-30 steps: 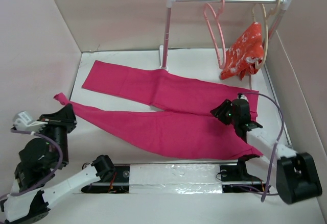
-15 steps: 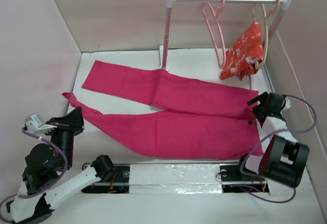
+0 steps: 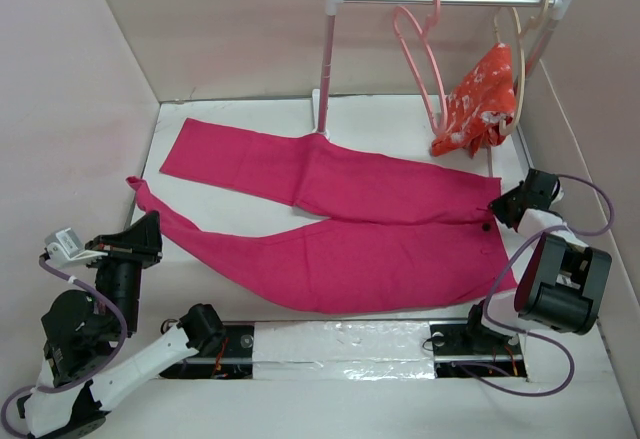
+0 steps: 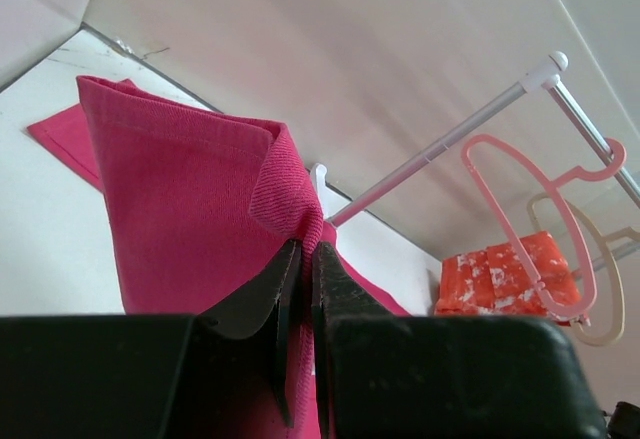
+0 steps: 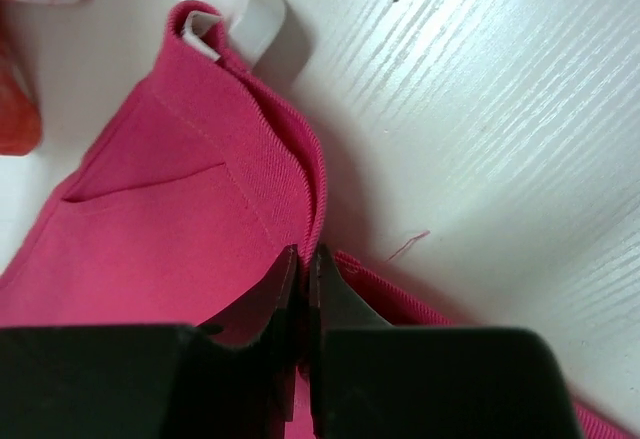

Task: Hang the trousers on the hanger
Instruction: Flatten out the trousers at the center of the board.

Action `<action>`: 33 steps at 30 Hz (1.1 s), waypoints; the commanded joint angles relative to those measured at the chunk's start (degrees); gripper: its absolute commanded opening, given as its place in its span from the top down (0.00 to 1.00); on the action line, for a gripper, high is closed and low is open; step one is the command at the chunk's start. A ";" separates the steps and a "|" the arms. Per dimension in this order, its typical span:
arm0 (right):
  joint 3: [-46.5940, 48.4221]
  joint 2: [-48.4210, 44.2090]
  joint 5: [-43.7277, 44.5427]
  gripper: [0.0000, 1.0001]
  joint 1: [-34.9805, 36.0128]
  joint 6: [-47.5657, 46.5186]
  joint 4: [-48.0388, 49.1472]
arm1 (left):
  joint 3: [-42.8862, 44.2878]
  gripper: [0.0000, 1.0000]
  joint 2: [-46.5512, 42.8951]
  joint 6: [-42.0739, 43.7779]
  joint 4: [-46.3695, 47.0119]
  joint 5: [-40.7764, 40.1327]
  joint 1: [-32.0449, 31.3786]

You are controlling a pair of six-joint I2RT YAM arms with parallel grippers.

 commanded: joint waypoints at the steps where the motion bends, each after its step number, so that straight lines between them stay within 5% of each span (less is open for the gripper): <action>1: 0.43 -4.19 0.19 1.00 0.52 2.15 7.69 | -0.17 1.00 -2.38 1.17 3.48 1.22 0.31; 7: 14.20 4.91 -0.61 1.00 0.52 0.06 3.46 | -0.44 1.00 -2.38 1.26 3.74 1.75 0.31; 9: 20.46 7.66 -0.25 0.80 0.52 -0.74 0.26 | -0.52 1.00 -2.21 1.35 3.83 2.36 0.31; 10: 21.87 9.58 0.01 0.46 0.52 -1.00 -2.10 | -0.61 1.00 -1.94 1.52 4.09 2.80 0.31; 11: 23.01 10.13 1.23 0.31 0.52 -1.09 -3.34 | -0.61 1.00 -1.77 1.61 4.09 2.98 0.31; 13: 24.52 10.22 1.50 0.13 0.52 -1.79 -5.89 | -0.70 1.00 -1.33 1.70 4.27 3.77 0.31; 16: 20.06 5.32 3.26 0.11 0.52 -0.92 -7.74 | -0.87 1.00 -1.15 1.96 4.79 5.00 0.31; 25: -10.01 -30.98 15.03 0.29 -2.37 6.99 -14.49 | -0.52 1.00 -1.15 2.58 5.76 8.78 0.31; 27: -11.52 -34.24 12.26 0.46 -3.16 8.66 -16.09 | -0.44 1.00 -1.24 2.49 5.59 9.13 0.31; 28: -10.65 -34.60 11.53 0.81 -3.17 11.01 -19.58 | -0.61 1.00 -1.50 2.58 5.67 9.05 0.31; 29: -9.33 -34.00 10.74 1.00 -3.17 11.47 -20.13 | -0.70 1.00 -1.68 2.49 5.76 9.22 0.31; 33: -2.23 -25.66 14.69 0.97 -3.17 9.91 -30.14 | -0.17 1.00 -1.41 2.32 5.41 9.57 0.31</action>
